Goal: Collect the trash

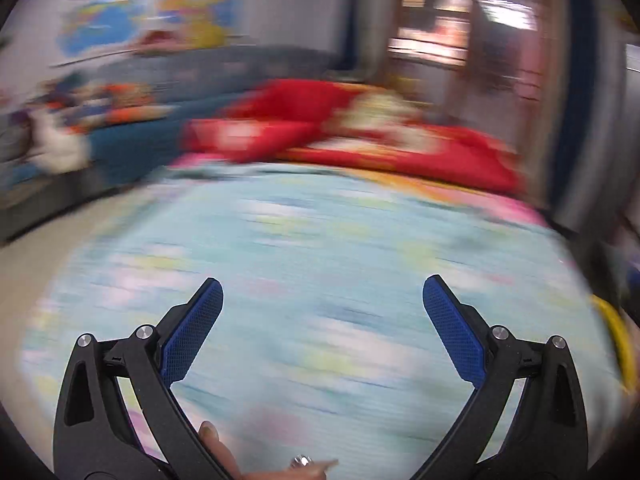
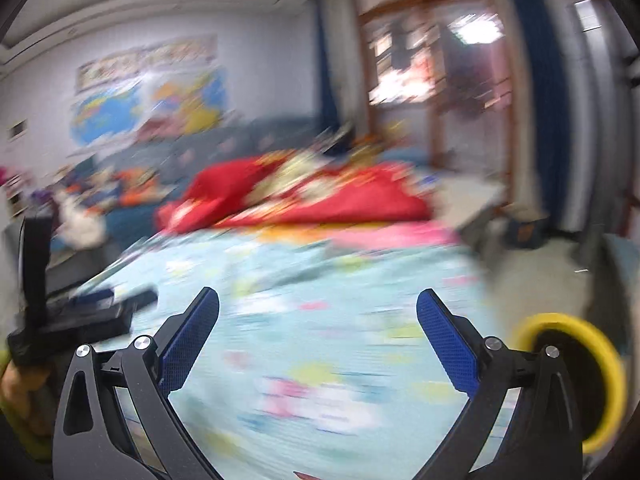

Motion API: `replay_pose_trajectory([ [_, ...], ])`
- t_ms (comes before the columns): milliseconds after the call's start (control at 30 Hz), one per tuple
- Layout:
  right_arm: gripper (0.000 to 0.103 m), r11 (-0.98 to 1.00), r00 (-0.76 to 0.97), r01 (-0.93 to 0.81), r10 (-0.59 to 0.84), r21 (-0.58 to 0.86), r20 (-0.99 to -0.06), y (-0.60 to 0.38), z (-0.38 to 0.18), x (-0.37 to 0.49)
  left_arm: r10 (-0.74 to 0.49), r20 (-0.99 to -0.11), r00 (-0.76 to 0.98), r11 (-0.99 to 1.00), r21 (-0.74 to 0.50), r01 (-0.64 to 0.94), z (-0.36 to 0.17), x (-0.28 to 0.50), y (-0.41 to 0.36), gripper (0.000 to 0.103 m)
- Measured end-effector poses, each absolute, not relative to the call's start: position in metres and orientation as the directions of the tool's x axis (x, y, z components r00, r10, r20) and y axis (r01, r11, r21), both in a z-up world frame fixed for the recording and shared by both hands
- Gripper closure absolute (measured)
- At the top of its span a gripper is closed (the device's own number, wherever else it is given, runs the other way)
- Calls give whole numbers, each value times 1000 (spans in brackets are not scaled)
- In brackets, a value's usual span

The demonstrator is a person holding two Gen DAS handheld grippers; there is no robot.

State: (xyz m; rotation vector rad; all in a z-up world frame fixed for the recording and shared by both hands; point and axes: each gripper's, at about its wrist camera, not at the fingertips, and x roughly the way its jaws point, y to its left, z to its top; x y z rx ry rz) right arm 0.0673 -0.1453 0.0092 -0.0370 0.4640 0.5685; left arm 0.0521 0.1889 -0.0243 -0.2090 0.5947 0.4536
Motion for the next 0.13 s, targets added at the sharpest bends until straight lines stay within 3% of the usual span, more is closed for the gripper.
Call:
replay_pose_trajectory([
  [133, 7, 733, 504, -665, 585, 147, -636, 2, -19, 92, 459, -722, 517, 738, -15, -675, -57, 45, 321, 11],
])
